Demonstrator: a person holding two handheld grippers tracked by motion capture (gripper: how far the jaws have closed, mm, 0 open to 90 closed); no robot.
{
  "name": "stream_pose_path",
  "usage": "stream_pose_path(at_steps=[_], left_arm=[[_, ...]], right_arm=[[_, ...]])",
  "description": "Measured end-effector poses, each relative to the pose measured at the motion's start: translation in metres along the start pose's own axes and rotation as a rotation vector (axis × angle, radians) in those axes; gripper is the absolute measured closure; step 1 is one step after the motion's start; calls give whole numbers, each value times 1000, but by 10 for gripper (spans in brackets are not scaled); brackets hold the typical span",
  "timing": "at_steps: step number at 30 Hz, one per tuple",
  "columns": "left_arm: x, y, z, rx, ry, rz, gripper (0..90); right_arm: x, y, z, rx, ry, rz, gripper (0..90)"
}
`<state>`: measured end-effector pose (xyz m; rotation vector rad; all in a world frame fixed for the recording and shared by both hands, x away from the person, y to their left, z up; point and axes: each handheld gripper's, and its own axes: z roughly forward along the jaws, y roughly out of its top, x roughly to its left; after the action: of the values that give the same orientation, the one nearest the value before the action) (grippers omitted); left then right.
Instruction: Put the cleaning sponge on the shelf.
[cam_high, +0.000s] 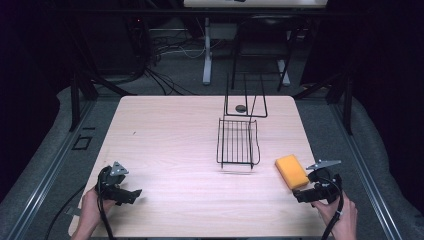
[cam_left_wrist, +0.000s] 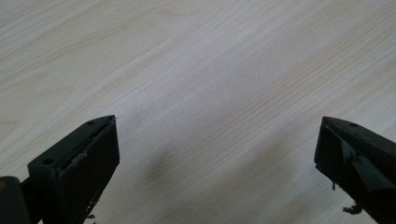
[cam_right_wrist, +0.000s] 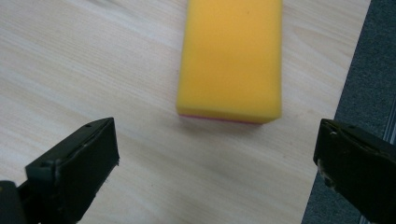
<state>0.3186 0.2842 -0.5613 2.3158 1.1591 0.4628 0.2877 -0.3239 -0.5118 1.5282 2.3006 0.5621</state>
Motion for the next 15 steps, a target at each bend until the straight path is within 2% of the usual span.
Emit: stream_pose_path(at_steps=[4, 5, 8, 9, 11, 15], left_arm=[[0, 0, 1, 1, -2, -2, 1], [0, 0, 1, 2, -2, -1, 1], [0, 0, 1, 2, -1, -1, 1], [0, 0, 1, 2, -1, -1, 1], [0, 0, 1, 3, -1, -1, 1], [0, 0, 1, 3, -1, 0, 1]], right_arm=[[-2, 7, 8, 11, -3, -3, 0], [-3, 9, 9, 27, -9, -17, 0], [-4, 13, 17, 27, 11, -7, 0], [-4, 15, 19, 44, 2, -20, 0], [-4, 18, 24, 42, 21, -9, 0], [-7, 26, 30, 73, 35, -8, 0]])
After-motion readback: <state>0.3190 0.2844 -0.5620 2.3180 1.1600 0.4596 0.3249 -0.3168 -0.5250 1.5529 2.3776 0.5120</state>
